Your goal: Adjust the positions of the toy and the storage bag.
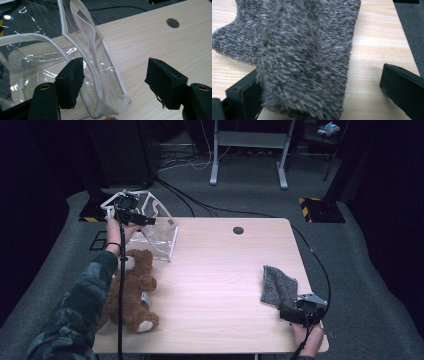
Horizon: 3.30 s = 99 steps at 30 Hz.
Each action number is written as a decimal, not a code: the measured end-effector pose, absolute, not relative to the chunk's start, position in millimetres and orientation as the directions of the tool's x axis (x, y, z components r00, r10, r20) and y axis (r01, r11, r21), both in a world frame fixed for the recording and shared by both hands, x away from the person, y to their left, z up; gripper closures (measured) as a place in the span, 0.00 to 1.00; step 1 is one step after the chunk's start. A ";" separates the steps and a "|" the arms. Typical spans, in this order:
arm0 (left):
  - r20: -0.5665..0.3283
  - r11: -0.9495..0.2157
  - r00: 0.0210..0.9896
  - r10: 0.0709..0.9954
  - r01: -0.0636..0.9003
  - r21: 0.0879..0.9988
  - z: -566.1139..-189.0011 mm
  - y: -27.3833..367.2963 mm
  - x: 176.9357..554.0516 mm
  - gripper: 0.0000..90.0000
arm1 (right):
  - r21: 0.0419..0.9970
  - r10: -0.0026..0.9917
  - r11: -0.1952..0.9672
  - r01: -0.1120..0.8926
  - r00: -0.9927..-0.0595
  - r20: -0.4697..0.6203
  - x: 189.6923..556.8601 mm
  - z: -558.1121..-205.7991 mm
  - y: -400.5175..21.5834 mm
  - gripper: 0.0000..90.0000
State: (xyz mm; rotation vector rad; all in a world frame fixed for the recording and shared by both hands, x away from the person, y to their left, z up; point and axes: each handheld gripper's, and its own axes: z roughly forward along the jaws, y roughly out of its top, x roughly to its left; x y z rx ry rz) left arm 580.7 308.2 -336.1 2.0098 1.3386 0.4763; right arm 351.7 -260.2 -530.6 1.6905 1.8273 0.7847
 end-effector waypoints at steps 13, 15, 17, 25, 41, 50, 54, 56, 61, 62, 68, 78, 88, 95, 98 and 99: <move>-0.063 -0.236 0.379 0.923 0.688 0.686 -346.2 309.3 590.7 0.61 | 0.720 0.997 0.051 0.692 -0.081 0.007 351.7 -530.6 -260.2 0.00; -0.062 -0.236 0.377 0.924 0.690 0.684 -348.4 307.6 592.1 0.73 | 0.720 0.997 0.051 0.692 -0.081 0.008 351.7 -530.6 -260.2 0.00; -0.059 -0.242 0.385 0.921 0.685 0.687 -349.9 305.2 593.4 0.82 | 0.720 0.997 0.051 0.692 -0.081 0.007 351.7 -530.6 -260.2 0.00; -0.011 -0.320 0.462 0.887 0.631 0.707 -350.5 285.5 597.6 0.95 | 0.720 0.997 0.050 0.692 -0.081 0.008 351.7 -530.6 -260.2 0.00; 0.014 -0.368 0.513 0.859 0.597 0.713 -349.9 266.4 603.1 0.96 | 0.720 0.997 0.050 0.692 -0.080 0.008 351.7 -530.6 -260.2 0.00; 0.014 -0.391 0.544 0.839 0.584 0.712 -349.3 246.3 602.2 0.95 | 0.721 0.997 0.049 0.691 -0.080 0.008 351.7 -530.6 -260.2 0.00; 0.019 -0.413 0.566 0.824 0.577 0.705 -348.2 236.3 600.3 0.95 | 0.721 0.997 0.049 0.692 -0.080 0.008 351.7 -530.6 -260.2 0.00; 0.020 -0.426 0.583 0.812 0.569 0.703 -347.6 231.3 599.5 0.94 | 0.720 0.997 0.050 0.692 -0.080 0.008 351.7 -530.6 -260.2 0.00; 0.020 -0.448 0.614 0.789 0.553 0.703 -347.5 216.0 597.6 0.94 | 0.721 0.997 0.050 0.691 -0.080 0.008 351.7 -530.6 -260.2 0.00; 0.019 -0.452 0.620 0.785 0.551 0.702 -347.5 212.9 597.2 0.94 | 0.721 0.997 0.050 0.691 -0.080 0.008 351.7 -530.7 -260.2 0.00; 0.008 -0.468 0.648 0.761 0.540 0.700 -346.8 195.8 593.4 0.93 | 0.721 0.997 0.050 0.691 -0.080 0.008 351.7 -530.7 -260.2 0.00; -0.015 -0.480 0.687 0.727 0.523 0.705 -344.9 170.7 587.0 0.93 | 0.721 0.997 0.050 0.692 -0.080 0.008 351.7 -530.6 -260.2 0.00; -0.040 -0.492 0.720 0.693 0.513 0.703 -345.3 142.6 580.1 0.92 | 0.721 0.997 0.050 0.692 -0.080 0.008 351.7 -530.6 -260.2 0.00; -0.044 -0.507 0.736 0.675 0.507 0.697 -346.5 120.1 576.3 0.92 | 0.721 0.997 0.050 0.691 -0.080 0.008 351.7 -530.7 -260.2 0.00; -0.049 -0.510 0.744 0.667 0.503 0.697 -346.5 110.8 573.7 0.91 | 0.721 0.997 0.049 0.692 -0.080 0.008 351.7 -530.6 -260.2 0.00; -0.052 -0.509 0.745 0.665 0.503 0.698 -346.7 108.1 573.0 0.91 | 0.721 0.997 0.049 0.692 -0.080 0.008 351.7 -530.7 -260.2 0.00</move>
